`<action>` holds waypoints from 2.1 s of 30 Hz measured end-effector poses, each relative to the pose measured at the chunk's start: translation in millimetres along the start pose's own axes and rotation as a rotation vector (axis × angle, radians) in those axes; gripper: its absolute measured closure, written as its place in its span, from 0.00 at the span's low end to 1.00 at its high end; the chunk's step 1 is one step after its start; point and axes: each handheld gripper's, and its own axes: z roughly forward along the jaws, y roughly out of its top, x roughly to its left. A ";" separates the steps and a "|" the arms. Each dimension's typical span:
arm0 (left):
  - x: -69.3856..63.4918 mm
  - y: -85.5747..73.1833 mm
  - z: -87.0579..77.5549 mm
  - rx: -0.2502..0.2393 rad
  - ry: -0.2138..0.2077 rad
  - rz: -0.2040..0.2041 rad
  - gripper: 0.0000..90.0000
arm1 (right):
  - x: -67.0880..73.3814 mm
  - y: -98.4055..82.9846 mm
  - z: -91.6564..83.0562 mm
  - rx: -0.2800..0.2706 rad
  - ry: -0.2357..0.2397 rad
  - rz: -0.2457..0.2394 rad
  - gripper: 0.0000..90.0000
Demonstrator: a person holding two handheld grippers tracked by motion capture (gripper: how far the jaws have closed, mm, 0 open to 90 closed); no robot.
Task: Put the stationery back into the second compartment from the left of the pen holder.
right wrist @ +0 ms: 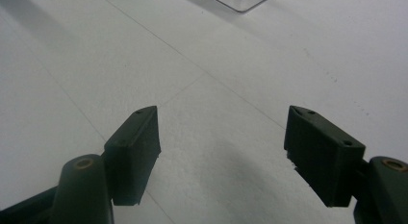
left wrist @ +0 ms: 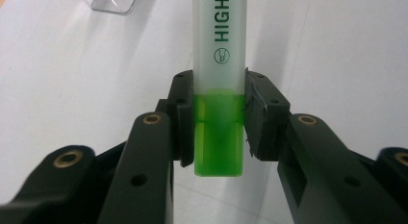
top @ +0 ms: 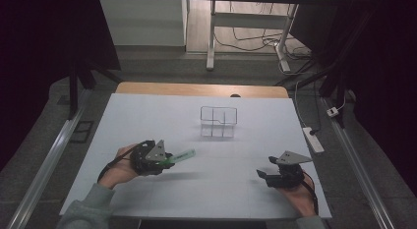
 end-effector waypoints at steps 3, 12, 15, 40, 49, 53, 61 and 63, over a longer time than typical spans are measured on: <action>-1.8 1.4 1.8 0.002 0.006 -0.007 0.74 | 0.4 0.2 -0.4 -0.002 -0.001 0.000 0.31; -8.3 9.6 8.5 0.010 0.011 -0.029 0.74 | 1.2 1.2 -1.0 -0.012 0.004 -0.001 0.31; -11.6 12.1 13.0 -0.008 -0.003 -0.039 0.74 | 2.3 1.7 -1.3 -0.018 0.008 -0.003 0.31; -24.6 32.2 45.7 0.040 -0.024 -0.031 0.74 | 32.7 21.3 -3.3 -0.104 0.077 -0.051 0.32; -30.7 41.8 55.3 0.046 -0.037 -0.009 0.74 | 43.3 30.6 -2.7 -0.117 0.098 -0.082 0.34; -31.8 43.5 57.5 0.050 -0.040 0.001 0.74 | 48.0 38.2 -0.4 -0.108 0.117 -0.091 0.34; -32.4 45.2 63.1 0.065 -0.041 0.007 0.74 | 59.8 57.0 8.9 -0.076 0.180 -0.148 0.37; -33.3 45.8 64.4 0.069 -0.040 0.009 0.74 | 63.5 62.1 12.7 -0.061 0.191 -0.168 0.37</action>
